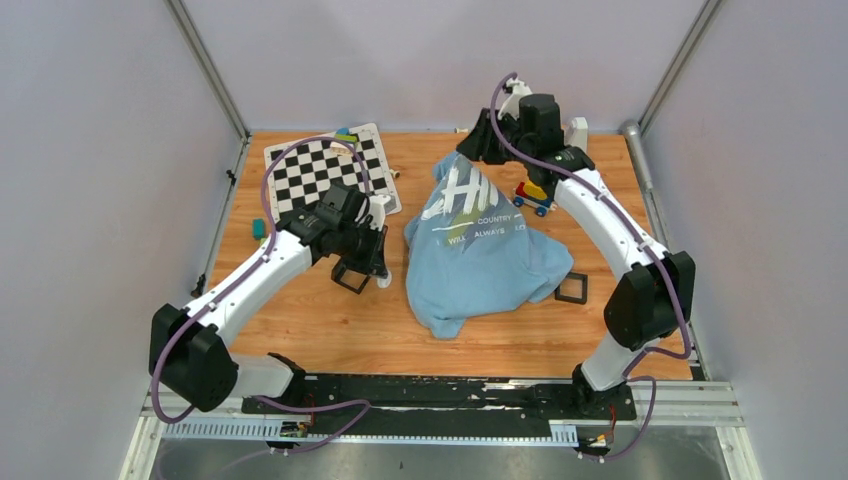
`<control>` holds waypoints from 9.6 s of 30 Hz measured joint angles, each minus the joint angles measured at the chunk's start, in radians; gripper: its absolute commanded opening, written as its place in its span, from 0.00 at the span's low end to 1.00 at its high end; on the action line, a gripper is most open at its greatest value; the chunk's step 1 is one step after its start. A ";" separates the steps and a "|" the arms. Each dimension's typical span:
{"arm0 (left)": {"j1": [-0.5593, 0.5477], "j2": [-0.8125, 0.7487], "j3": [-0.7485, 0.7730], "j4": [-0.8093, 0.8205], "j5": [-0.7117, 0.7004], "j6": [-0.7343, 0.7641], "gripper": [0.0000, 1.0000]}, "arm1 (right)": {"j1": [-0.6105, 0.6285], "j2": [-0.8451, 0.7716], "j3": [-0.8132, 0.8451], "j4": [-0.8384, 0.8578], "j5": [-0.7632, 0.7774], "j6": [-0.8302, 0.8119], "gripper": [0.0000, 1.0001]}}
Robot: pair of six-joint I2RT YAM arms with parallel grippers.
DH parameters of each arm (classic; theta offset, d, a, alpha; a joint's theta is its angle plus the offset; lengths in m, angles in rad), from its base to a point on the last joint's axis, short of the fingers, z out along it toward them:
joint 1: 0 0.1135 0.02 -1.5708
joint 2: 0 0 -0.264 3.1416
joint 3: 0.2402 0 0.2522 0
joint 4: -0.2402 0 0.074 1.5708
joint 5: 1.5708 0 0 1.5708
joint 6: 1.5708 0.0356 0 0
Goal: Remove the brooch from the garment
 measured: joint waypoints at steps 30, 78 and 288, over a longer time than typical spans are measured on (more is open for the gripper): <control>0.036 -0.184 -0.216 0.716 0.619 -0.446 0.00 | 0.303 -0.591 -0.911 0.681 -0.368 0.205 0.48; 0.042 -0.236 -0.254 0.868 0.723 -0.503 0.00 | 0.319 -0.519 -0.827 0.773 -0.420 0.322 0.61; 0.113 0.041 -0.123 0.247 -0.566 -0.136 0.27 | 0.218 -0.815 -0.875 0.159 0.032 0.326 0.68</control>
